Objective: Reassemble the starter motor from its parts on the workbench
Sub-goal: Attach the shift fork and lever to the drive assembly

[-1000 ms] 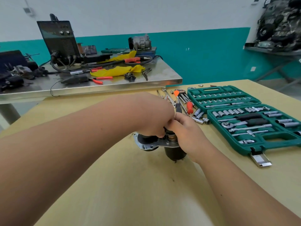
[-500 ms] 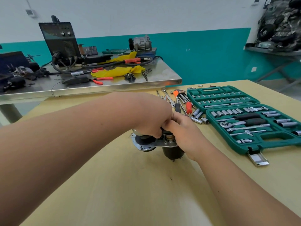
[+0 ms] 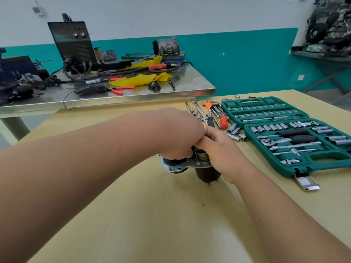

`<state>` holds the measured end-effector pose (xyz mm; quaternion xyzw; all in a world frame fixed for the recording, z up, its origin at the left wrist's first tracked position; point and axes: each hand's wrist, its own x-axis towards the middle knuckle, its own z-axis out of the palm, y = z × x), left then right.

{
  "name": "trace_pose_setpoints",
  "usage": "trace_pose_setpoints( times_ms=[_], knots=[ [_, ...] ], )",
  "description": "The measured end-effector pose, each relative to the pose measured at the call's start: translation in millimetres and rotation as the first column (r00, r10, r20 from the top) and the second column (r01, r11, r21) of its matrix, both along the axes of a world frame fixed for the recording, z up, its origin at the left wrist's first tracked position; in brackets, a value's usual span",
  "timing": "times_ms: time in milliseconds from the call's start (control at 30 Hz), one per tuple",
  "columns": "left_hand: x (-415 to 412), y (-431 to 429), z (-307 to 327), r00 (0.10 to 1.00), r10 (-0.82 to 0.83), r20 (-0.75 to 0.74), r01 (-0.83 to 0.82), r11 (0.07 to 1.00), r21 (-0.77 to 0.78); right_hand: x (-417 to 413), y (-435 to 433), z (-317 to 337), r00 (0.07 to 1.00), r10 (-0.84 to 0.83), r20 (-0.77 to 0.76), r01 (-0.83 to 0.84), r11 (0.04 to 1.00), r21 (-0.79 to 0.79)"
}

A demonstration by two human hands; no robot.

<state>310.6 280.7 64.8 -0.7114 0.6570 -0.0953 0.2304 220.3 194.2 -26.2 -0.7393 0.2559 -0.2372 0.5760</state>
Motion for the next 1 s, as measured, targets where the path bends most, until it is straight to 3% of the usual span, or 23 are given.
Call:
trace_pose_setpoints(
  times_ms=[233, 467, 667, 1000],
  knots=[
    [14, 6, -3, 0.992, 0.040, -0.118, -0.037, 0.999, 0.024, 1, 5, 1, 0.999, 0.006, -0.035, -0.009, 0.996, -0.089],
    [32, 24, -23, 0.957, 0.023, -0.288, -0.038, 0.998, -0.048, 6, 5, -4, 0.994, 0.017, -0.107, -0.041, 0.973, -0.227],
    [35, 46, -39, 0.925, 0.000, -0.379, -0.075, 0.980, -0.184, 12, 9, -2, 0.981, 0.056, -0.187, -0.104, 0.961, -0.255],
    [27, 56, -56, 0.952, -0.077, -0.295, -0.018, 0.951, -0.308, 10, 16, 1, 0.972, 0.065, -0.227, -0.132, 0.946, -0.296]
  ],
)
